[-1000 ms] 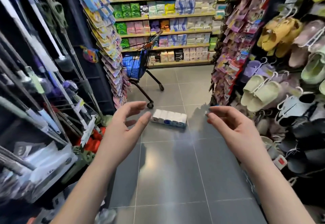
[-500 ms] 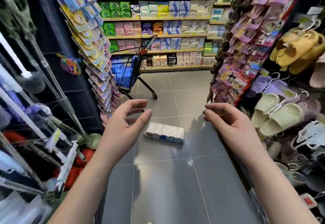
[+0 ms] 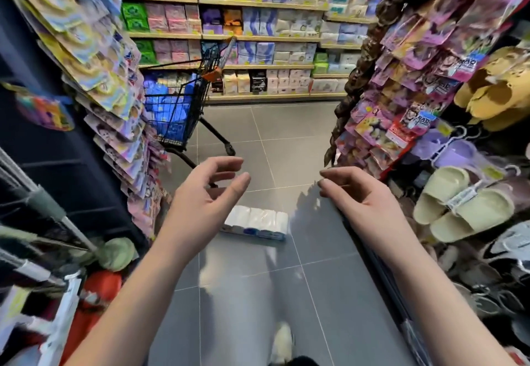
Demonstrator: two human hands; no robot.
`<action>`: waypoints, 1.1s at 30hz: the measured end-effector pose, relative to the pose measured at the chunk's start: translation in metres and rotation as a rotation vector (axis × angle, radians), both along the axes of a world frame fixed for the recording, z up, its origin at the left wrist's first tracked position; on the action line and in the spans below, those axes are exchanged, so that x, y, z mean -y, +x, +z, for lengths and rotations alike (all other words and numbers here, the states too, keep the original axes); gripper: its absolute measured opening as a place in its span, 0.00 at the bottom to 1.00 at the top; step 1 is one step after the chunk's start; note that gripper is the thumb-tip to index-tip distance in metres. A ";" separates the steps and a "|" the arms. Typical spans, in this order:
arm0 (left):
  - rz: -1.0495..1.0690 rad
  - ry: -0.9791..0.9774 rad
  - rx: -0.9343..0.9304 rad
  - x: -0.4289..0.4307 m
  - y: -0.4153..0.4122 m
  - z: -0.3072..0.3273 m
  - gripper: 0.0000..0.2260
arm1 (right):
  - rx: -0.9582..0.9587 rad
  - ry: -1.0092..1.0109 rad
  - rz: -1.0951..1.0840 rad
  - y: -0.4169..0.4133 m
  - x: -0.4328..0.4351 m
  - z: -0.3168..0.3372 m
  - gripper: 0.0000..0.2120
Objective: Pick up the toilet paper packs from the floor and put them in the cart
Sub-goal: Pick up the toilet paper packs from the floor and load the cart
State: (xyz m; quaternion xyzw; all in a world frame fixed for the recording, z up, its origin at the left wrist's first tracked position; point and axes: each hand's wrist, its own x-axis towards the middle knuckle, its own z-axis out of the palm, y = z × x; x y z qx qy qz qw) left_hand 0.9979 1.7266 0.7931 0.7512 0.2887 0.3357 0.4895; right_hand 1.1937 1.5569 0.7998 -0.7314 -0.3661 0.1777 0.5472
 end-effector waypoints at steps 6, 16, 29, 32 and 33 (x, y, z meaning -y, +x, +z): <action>0.016 -0.011 -0.038 -0.068 0.063 -0.012 0.13 | -0.028 0.020 0.029 0.068 -0.076 -0.022 0.07; 0.044 -0.043 -0.131 -0.199 0.214 -0.024 0.10 | -0.107 0.001 0.020 0.233 -0.206 -0.058 0.07; 0.050 -0.140 -0.275 -0.323 0.297 -0.085 0.11 | -0.235 -0.159 -0.018 0.314 -0.322 -0.110 0.07; 0.028 -0.193 -0.317 -0.349 0.312 -0.118 0.11 | -0.300 -0.184 -0.070 0.325 -0.335 -0.142 0.08; 0.027 -0.216 -0.329 -0.358 0.316 -0.133 0.11 | -0.315 -0.196 -0.084 0.329 -0.339 -0.156 0.08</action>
